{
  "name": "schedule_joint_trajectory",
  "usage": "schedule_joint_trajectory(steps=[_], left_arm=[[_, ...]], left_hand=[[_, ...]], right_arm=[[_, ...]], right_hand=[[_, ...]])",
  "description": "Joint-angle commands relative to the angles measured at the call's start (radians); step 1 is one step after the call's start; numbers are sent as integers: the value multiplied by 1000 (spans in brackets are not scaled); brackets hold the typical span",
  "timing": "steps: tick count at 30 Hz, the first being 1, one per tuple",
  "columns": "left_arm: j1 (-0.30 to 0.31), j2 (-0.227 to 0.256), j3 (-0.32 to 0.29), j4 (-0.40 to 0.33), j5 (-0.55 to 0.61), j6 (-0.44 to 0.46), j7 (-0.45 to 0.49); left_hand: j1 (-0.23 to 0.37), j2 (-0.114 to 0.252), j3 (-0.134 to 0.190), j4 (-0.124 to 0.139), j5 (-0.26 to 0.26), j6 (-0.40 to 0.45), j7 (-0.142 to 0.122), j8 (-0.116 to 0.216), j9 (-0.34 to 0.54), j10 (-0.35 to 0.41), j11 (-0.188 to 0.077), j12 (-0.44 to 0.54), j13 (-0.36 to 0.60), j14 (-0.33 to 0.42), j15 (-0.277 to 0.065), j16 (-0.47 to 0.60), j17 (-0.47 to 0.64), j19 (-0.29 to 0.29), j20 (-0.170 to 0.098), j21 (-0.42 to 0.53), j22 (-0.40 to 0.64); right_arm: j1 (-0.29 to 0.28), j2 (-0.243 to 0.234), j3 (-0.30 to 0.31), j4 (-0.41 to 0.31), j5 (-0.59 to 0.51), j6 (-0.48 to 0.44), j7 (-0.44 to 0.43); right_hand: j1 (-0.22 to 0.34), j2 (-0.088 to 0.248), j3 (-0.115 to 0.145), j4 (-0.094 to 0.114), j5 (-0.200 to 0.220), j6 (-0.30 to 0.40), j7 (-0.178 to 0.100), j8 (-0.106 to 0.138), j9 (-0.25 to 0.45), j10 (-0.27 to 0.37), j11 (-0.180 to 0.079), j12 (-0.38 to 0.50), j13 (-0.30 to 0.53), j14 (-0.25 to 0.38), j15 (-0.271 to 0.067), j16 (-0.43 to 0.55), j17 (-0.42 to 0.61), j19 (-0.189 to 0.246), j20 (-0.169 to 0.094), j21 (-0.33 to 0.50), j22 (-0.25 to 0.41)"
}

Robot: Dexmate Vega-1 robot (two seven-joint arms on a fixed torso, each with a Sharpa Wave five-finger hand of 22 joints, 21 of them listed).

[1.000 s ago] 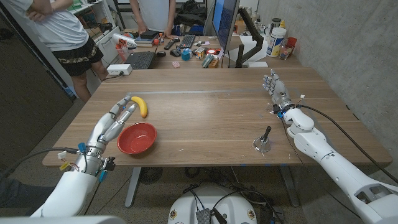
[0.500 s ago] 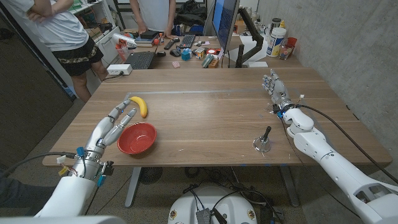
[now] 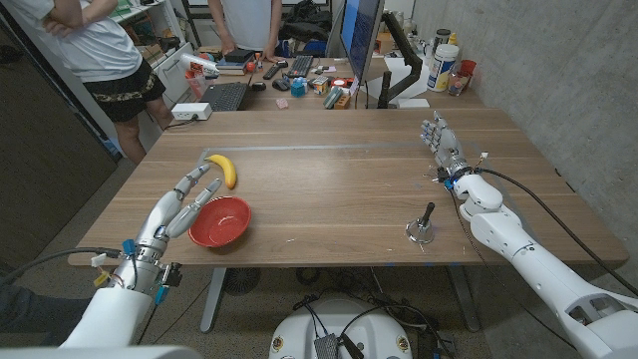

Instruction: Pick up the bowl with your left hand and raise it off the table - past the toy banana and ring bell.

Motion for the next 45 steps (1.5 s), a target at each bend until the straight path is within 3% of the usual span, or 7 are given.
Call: schedule_joint_trajectory(steps=[1,25,45], left_arm=[[22,-17,-11,-19,36,14,-3],[52,-79,-6,-57,258,9,91],[105,-111,41,-162,531,174,143]], left_hand=[[15,0,2,-6,-6,11,-2,5,4,5,1,6,2,11,1,1,2,5,-19,1,4],[58,-1,7,-31,-7,51,-3,16,5,25,-10,11,3,36,-7,6,3,39,-19,12,5],[129,-16,16,-78,-1,67,-7,17,6,32,-11,10,4,68,4,10,2,83,-9,20,4]], right_arm=[[-4,2,2,-1,-2,7,-4],[5,9,2,11,1,14,3],[19,9,-3,26,4,9,24]], right_hand=[[11,-3,-2,-7,8,1,-1,3,2,9,-1,0,2,6,2,3,2,3,-1,-1,5],[18,-5,-4,-13,10,11,-6,6,2,21,-10,3,2,19,-15,6,1,5,-5,0,5],[18,-5,-6,-13,11,9,-7,5,2,21,-8,3,1,19,-14,5,1,4,-5,0,5]])
